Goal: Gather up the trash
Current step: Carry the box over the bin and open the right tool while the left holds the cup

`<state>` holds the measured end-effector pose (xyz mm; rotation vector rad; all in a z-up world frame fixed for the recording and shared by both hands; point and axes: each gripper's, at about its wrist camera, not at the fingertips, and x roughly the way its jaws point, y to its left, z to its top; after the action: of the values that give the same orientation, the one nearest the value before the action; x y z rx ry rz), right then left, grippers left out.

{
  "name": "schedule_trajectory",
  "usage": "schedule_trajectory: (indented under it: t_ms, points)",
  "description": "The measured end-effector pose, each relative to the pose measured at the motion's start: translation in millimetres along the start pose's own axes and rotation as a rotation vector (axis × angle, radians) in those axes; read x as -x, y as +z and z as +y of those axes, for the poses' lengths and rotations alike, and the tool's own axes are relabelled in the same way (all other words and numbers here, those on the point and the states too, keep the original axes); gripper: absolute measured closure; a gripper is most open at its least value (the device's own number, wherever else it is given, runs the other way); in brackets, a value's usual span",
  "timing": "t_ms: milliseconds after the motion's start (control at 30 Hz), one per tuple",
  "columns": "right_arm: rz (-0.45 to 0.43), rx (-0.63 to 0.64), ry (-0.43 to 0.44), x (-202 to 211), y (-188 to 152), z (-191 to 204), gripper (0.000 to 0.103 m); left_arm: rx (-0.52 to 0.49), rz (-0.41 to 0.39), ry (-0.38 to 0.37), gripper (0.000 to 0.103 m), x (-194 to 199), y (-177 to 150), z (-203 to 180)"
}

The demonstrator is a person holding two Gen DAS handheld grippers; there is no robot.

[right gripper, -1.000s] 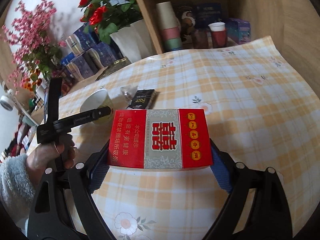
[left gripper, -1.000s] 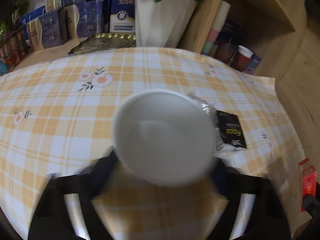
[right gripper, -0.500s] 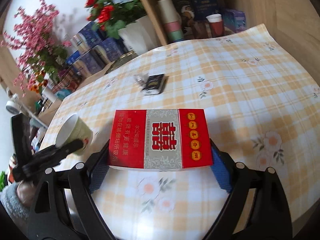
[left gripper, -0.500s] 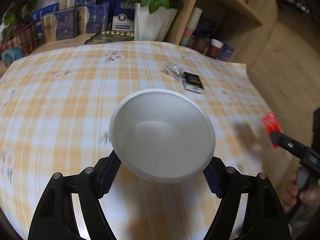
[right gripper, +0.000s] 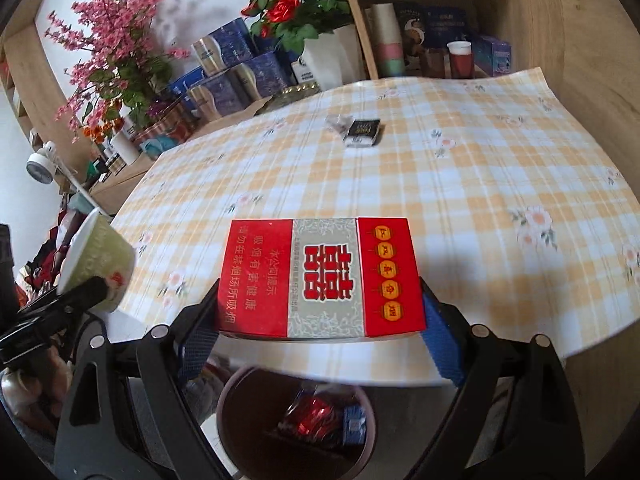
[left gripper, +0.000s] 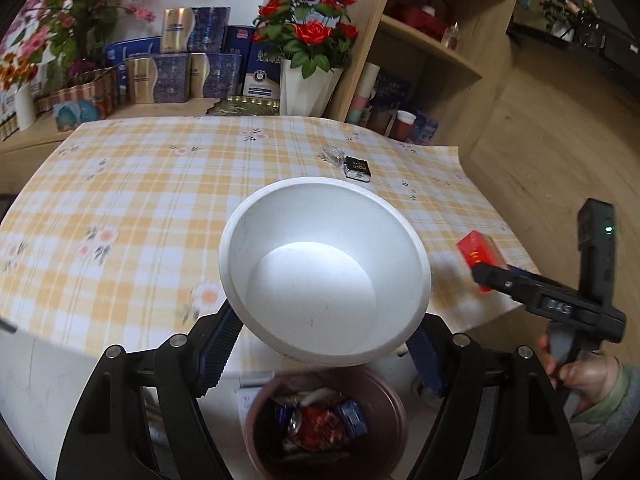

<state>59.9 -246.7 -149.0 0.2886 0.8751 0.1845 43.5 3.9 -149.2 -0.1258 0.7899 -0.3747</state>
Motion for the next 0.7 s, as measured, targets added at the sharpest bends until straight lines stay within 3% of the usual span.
schedule_trajectory:
  t_ms: [200,400,567,700]
  points:
    - [-0.007,0.061,0.002,21.4,-19.3,25.5,0.016,-0.021,-0.005,0.028,0.029,35.3,-31.5,-1.1]
    - [-0.022,0.127,-0.016,41.7,-40.0,52.3,0.016,0.033,-0.049,-0.025,0.029,68.1,-53.8,0.8]
    - [-0.045,0.154,-0.029,57.7,-65.4,66.6,0.016,0.008,-0.067,-0.051,0.029,89.4,-81.4,-8.1]
    - [0.005,0.159,-0.034,56.8,-91.8,75.4,0.016,0.008,-0.076,-0.049,0.029,102.4,-98.1,-7.4]
